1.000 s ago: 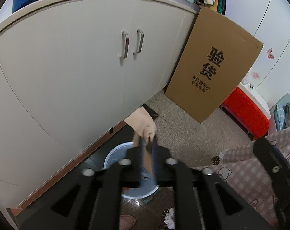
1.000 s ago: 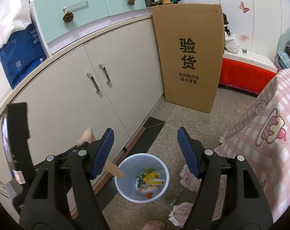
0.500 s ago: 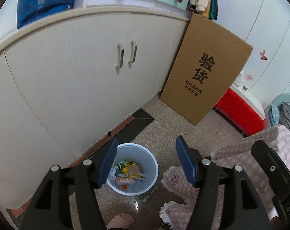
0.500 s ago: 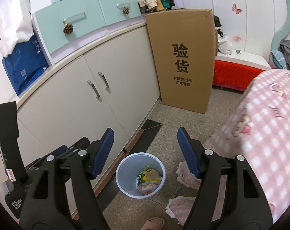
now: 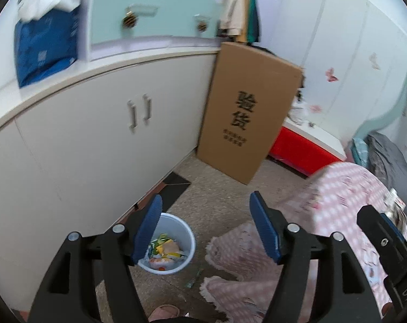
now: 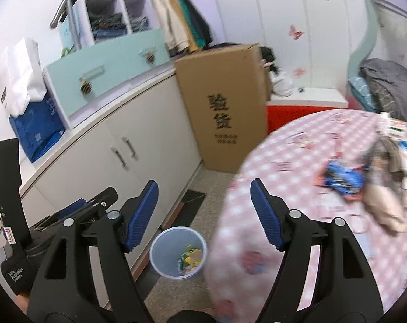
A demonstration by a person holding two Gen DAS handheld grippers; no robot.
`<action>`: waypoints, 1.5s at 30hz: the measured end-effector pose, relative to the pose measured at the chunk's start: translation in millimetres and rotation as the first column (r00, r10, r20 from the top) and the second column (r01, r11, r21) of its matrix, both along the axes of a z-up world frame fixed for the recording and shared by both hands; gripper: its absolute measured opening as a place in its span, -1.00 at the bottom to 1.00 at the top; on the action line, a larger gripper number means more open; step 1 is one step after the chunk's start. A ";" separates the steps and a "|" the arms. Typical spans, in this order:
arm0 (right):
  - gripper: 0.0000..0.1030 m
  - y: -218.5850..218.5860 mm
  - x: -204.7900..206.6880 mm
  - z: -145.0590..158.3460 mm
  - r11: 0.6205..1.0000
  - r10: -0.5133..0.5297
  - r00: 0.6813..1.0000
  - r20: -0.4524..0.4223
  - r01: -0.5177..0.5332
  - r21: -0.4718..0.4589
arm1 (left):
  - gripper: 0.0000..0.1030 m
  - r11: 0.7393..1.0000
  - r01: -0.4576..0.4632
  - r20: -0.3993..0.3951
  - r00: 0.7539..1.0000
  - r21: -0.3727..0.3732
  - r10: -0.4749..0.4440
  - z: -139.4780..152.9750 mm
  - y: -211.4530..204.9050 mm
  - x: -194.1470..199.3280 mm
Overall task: Collect trash
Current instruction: 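Move both open tools back over the table, then grasp the blue snack bag with the left tool while the right tool grasps the red string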
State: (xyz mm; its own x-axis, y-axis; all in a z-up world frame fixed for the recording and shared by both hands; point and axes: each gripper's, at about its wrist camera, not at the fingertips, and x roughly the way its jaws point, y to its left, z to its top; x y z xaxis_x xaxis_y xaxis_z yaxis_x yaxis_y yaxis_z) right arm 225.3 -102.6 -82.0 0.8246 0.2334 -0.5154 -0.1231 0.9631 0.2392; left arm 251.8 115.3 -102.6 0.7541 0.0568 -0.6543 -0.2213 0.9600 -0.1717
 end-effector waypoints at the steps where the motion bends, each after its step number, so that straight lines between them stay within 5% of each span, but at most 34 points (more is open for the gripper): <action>1: 0.38 -9.1 -5.0 1.6 1.000 -0.012 1.000 0.004 0.012 0.000 | 0.31 1.000 0.017 0.003 1.000 0.004 -0.017 2.9 -9.8 -1.5; 7: 0.40 -84.5 -28.8 1.1 0.991 -0.131 0.991 0.000 0.131 -0.002 | 0.35 0.987 0.147 0.002 0.989 0.065 -0.147 10.1 -85.1 -8.4; 14: 0.40 -169.2 -40.9 -12.2 0.962 -0.271 0.962 -0.027 0.272 0.014 | 0.40 0.940 0.323 -0.053 0.946 0.108 -0.319 -1.0 -179.0 3.6; 23: 0.42 -250.1 -38.4 -25.6 0.923 -0.380 0.923 -0.058 0.382 0.041 | 0.40 0.930 0.366 -0.119 0.926 0.039 -0.359 -14.6 -242.9 41.6; 33: 0.44 -284.1 -15.3 -30.9 0.915 -0.397 0.914 -0.082 0.401 0.039 | 0.40 0.944 0.320 -0.218 0.918 -0.080 -0.330 -41.0 -277.3 102.7; 41: 0.44 -270.3 3.8 -29.8 0.935 -0.351 0.932 -0.085 0.355 0.023 | 0.39 0.936 0.351 -0.251 0.903 -0.037 -0.349 -49.5 -288.6 110.9; 45: 0.44 -255.9 8.9 -24.6 0.942 -0.334 0.940 -0.076 0.335 0.011 | -0.13 0.937 0.350 -0.245 0.910 0.015 -0.336 -48.8 -289.8 110.6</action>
